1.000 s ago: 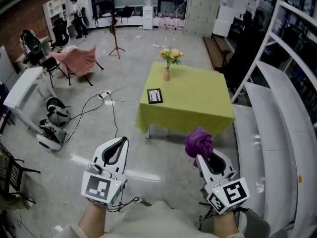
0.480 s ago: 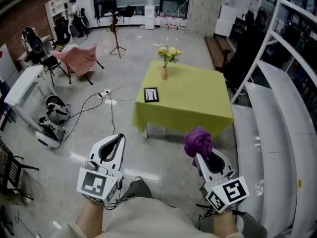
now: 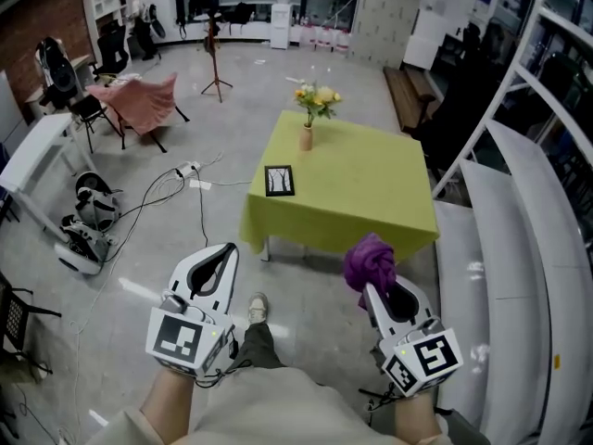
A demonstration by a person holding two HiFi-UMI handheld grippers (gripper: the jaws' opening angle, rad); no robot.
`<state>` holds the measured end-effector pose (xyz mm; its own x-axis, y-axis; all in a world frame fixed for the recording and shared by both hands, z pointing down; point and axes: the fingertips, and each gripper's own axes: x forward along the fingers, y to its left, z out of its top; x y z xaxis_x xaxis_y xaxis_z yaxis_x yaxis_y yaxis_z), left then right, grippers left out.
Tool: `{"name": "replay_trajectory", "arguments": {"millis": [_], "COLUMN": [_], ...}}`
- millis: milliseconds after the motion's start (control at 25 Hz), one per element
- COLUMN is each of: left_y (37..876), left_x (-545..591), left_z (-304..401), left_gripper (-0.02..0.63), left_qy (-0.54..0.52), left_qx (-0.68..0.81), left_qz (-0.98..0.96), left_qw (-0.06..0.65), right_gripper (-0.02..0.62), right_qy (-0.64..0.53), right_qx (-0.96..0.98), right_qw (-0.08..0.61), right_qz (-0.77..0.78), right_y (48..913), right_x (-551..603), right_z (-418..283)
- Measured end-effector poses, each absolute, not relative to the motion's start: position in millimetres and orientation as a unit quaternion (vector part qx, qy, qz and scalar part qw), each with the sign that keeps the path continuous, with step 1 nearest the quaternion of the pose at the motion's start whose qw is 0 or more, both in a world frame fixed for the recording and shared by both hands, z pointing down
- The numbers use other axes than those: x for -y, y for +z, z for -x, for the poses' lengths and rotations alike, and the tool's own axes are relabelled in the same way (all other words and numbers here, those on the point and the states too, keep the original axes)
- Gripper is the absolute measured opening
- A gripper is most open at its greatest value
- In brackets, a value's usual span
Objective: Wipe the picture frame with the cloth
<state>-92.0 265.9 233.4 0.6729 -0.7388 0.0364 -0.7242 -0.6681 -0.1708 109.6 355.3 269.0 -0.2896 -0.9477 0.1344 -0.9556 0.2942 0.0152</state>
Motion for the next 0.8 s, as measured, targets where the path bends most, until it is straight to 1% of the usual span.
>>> {"name": "replay_trajectory", "arguments": {"millis": [320, 800], "left_y": [250.2, 272.5], "left_x": [-180.3, -11.9], "left_z": [87.8, 94.7], "left_gripper": [0.008, 0.008], "left_qy": [-0.068, -0.082], "left_qx": [-0.392, -0.363], "left_qz": [0.916, 0.928], "left_qw": [0.054, 0.016], "right_gripper": [0.089, 0.089], "right_qy": [0.051, 0.087], "right_qx": [0.794, 0.794], "right_qw": [0.073, 0.1], "right_qz": [-0.601, -0.593], "right_y": [280.2, 286.5], "right_x": [-272.0, -98.8], "right_z": [-115.5, -91.2]}}
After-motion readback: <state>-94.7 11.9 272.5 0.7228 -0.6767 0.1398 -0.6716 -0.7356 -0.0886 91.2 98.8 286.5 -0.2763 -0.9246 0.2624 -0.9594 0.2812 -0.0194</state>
